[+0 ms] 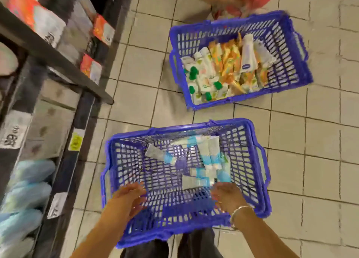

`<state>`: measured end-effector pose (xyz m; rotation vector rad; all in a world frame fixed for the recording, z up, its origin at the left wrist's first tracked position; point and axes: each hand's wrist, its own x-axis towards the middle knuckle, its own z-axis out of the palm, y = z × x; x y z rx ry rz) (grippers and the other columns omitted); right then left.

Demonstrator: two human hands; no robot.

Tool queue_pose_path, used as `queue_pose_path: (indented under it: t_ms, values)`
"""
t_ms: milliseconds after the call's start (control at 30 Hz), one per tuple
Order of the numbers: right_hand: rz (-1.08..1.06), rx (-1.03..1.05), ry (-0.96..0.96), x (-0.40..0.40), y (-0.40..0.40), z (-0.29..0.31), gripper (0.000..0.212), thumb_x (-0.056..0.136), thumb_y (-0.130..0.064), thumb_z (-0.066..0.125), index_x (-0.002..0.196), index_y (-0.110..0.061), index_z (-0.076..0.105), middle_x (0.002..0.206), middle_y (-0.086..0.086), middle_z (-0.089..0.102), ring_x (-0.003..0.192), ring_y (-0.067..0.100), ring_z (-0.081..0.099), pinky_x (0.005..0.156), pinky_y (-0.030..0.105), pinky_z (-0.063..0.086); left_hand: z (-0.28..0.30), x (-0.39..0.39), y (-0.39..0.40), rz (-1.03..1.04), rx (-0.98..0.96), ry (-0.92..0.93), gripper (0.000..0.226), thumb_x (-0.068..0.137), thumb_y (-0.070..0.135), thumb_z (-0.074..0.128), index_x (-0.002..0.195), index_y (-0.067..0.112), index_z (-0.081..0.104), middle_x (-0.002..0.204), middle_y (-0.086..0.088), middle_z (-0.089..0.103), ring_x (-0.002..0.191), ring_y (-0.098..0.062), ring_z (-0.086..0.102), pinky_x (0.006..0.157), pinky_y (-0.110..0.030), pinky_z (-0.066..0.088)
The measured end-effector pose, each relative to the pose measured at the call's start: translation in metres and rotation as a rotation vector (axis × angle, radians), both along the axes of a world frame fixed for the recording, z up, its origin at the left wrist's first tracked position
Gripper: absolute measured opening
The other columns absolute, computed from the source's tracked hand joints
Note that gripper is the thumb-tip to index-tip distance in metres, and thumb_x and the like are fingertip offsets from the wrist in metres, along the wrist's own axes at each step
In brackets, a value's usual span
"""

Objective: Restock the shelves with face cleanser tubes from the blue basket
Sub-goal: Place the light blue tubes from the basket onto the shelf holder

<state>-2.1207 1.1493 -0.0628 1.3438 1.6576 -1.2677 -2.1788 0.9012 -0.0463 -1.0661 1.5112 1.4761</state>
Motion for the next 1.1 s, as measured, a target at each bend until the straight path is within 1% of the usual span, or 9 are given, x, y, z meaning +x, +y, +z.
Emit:
queue_pose_path:
  t_ms: [200,400,467,533,600,767,900,1000,1100]
  values:
    - [0.039,0.023,0.005,-0.030,0.015,-0.161,0.028,0.089,-0.008,0.053,0.070,-0.028,0.052,0.075,0.000,0.055,0.070,0.017,0.052,0.072,0.031,0.047,-0.169,-0.009,0.045,0.044,-0.026,-0.070,0.024,0.089,-0.002,0.050,0.072,0.014,0.056,0.061,-0.003,0.056,0.056,-0.014,0.050,0.054,-0.022,0.037]
    - [-0.168,-0.064,-0.066,-0.024,0.022,-0.288,0.026,0.088,0.003,0.048,0.070,-0.015,0.055,0.065,0.006,0.055,0.052,0.012,0.054,0.050,0.020,0.045,-0.318,-0.014,0.081,0.076,-0.217,-0.098,0.024,0.093,0.025,0.052,0.070,0.017,0.056,0.053,-0.001,0.053,0.051,-0.015,0.046,0.053,-0.023,0.036]
    - [-0.232,-0.108,-0.149,-0.012,0.020,-0.320,0.030,0.093,0.002,0.043,0.067,-0.012,0.049,0.058,0.010,0.054,0.038,0.010,0.052,0.041,0.016,0.045,-0.354,-0.021,0.089,0.100,-0.263,-0.086,0.024,0.091,0.038,0.054,0.089,0.014,0.058,0.071,-0.006,0.061,0.061,-0.018,0.057,0.057,-0.023,0.045]
    - [-0.305,-0.094,-0.195,0.003,0.012,-0.342,0.025,0.093,-0.007,0.045,0.071,-0.014,0.054,0.086,0.021,0.062,0.072,0.022,0.065,0.076,0.032,0.056,-0.385,-0.023,0.094,0.174,-0.316,-0.107,0.058,0.082,0.046,0.063,0.117,0.002,0.053,0.107,-0.019,0.063,0.094,-0.032,0.064,0.081,-0.038,0.053]
    - [-0.349,-0.032,-0.241,0.014,0.007,-0.359,0.016,0.092,-0.011,0.048,0.095,-0.002,0.061,0.116,0.027,0.059,0.108,0.036,0.059,0.097,0.044,0.044,-0.408,-0.024,0.101,0.186,-0.385,-0.125,0.074,0.077,0.047,0.068,0.127,-0.002,0.045,0.122,-0.023,0.057,0.110,-0.038,0.058,0.093,-0.049,0.049]
    - [-0.596,-0.103,-0.300,0.005,0.012,-0.380,0.031,0.096,-0.016,0.047,0.120,0.003,0.049,0.127,0.031,0.052,0.121,0.041,0.051,0.102,0.043,0.041,-0.438,-0.031,0.116,0.302,-0.381,-0.085,0.065,0.075,0.028,0.075,0.127,0.006,0.044,0.125,-0.015,0.056,0.108,-0.031,0.060,0.091,-0.049,0.051]
    - [-0.756,-0.115,-0.279,-0.016,0.009,-0.391,0.036,0.089,-0.025,0.060,0.112,0.000,0.049,0.124,0.029,0.055,0.116,0.039,0.055,0.085,0.042,0.050,-0.432,-0.006,0.108,0.188,-0.262,-0.072,0.058,0.079,0.018,0.072,0.128,0.008,0.041,0.115,-0.013,0.056,0.095,-0.030,0.060,0.070,-0.043,0.054]
    - [-0.875,-0.139,-0.222,-0.027,0.005,-0.396,0.047,0.095,-0.027,0.049,0.135,-0.004,0.037,0.107,0.015,0.054,0.116,0.030,0.052,0.094,0.041,0.045,-0.421,0.022,0.100,0.109,-0.235,-0.112,0.053,0.078,0.013,0.072,0.120,0.010,0.041,0.109,-0.014,0.056,0.087,-0.030,0.060,0.060,-0.037,0.051]
    - [-0.848,-0.154,-0.083,-0.035,0.003,-0.398,0.047,0.102,-0.022,0.023,0.145,-0.003,0.019,0.081,-0.002,0.037,0.077,0.018,0.047,0.075,0.022,0.046,-0.413,0.033,0.094,0.070,-0.190,-0.122,0.044,0.080,0.009,0.069,0.112,0.013,0.039,0.097,-0.014,0.061,0.076,-0.027,0.064,0.057,-0.034,0.052]
